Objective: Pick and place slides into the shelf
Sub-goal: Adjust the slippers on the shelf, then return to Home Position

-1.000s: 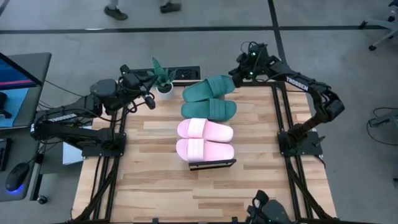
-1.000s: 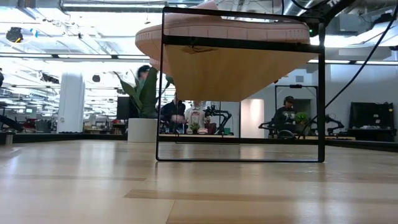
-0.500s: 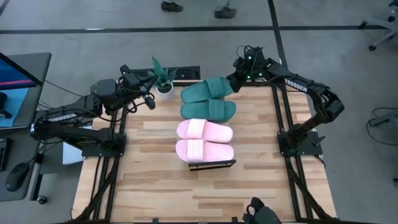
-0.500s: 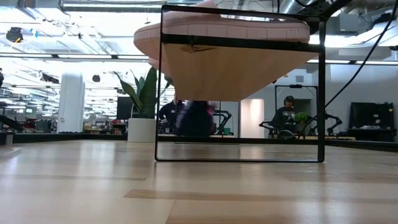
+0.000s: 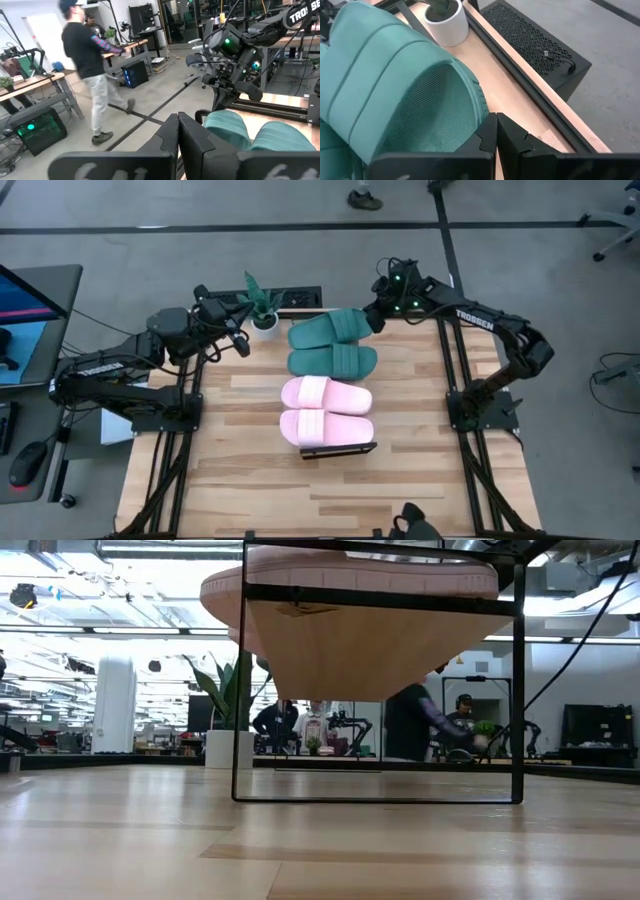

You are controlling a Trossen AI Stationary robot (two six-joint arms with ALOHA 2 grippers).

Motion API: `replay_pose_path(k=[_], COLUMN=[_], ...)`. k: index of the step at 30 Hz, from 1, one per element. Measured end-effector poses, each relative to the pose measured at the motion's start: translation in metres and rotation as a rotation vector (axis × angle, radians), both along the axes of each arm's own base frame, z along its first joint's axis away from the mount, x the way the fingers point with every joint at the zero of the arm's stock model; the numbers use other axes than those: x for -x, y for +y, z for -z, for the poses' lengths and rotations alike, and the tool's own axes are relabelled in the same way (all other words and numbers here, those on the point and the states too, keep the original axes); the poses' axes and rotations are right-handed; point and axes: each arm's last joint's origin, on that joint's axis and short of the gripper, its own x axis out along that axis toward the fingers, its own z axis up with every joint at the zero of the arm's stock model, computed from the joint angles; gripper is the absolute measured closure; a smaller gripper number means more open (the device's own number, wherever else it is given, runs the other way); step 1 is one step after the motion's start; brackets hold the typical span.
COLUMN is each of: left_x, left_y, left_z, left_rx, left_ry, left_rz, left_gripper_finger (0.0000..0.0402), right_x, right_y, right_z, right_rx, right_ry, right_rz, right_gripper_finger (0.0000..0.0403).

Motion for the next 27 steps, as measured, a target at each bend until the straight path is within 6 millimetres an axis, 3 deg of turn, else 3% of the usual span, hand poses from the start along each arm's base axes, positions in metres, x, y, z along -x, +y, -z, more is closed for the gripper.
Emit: replay_pose_path(k=[18, 27], left_x=[0.000, 0.003], left_y=[0.000, 0.000], left_z=[0.001, 0.014], left_rx=[-0.001, 0.055], left_ry=[0.019, 0.130], left_rz=[-0.002, -0.028], left_gripper_finger=[0.0401, 0.0401], right_x=[0.021, 0.042], right_y=[0.032, 0.058], right_z=[-0.043, -0.081], right_rx=[0.096, 0.201], right_ry=[-0.032, -0.167], right_rz=[0.073, 0.074], right_gripper_finger=[0.0403, 0.0403])
